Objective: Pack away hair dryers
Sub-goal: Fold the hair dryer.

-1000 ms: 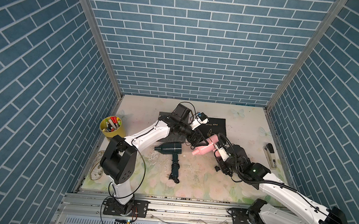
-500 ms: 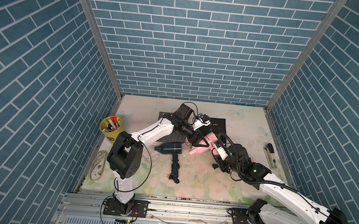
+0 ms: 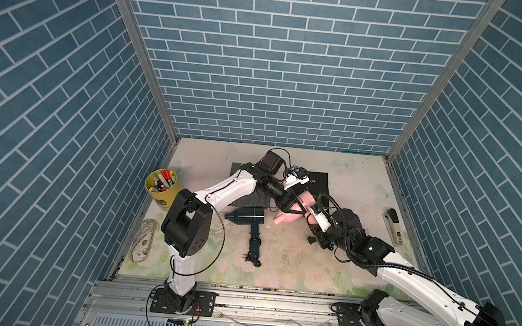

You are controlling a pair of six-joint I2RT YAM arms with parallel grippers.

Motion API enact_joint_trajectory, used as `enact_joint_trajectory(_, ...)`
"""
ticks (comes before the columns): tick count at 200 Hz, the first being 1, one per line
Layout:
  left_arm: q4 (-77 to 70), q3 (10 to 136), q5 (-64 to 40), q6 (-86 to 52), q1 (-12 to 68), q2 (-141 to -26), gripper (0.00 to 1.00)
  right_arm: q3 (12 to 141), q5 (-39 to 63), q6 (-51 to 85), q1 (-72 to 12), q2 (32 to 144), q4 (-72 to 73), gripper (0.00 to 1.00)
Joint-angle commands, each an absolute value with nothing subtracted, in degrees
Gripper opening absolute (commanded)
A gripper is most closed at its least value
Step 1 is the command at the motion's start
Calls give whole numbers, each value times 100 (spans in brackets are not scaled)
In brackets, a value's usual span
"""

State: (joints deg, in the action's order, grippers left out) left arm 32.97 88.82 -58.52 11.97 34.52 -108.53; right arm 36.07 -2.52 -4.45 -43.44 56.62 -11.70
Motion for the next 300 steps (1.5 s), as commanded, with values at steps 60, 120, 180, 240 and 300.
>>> enact_joint_trajectory(60, 3439, 9008, -6038, 1230, 3496, -10958, 52, 3814, -345, -592, -4329, 5493, -639, 4)
enact_joint_trajectory(120, 2702, 8824, -5815, 554, 3472, -10820, 32, 3690, -1009, -422, -4324, 5537, -640, 26)
enact_joint_trajectory(180, 2490, 8827, -5252, 194, 3312, -10780, 25, 3412, -1387, -360, -4291, 5100, -939, 64)
enact_joint_trajectory(240, 2512, 8946, -5145, 129, 3262, -10690, 25, 3294, -937, -281, -4224, 4953, -1199, 69)
enact_joint_trajectory(300, 2620, 8860, -5159, 281, 3261, -10464, 25, 3377, -646, -202, -4164, 5499, -1034, 70)
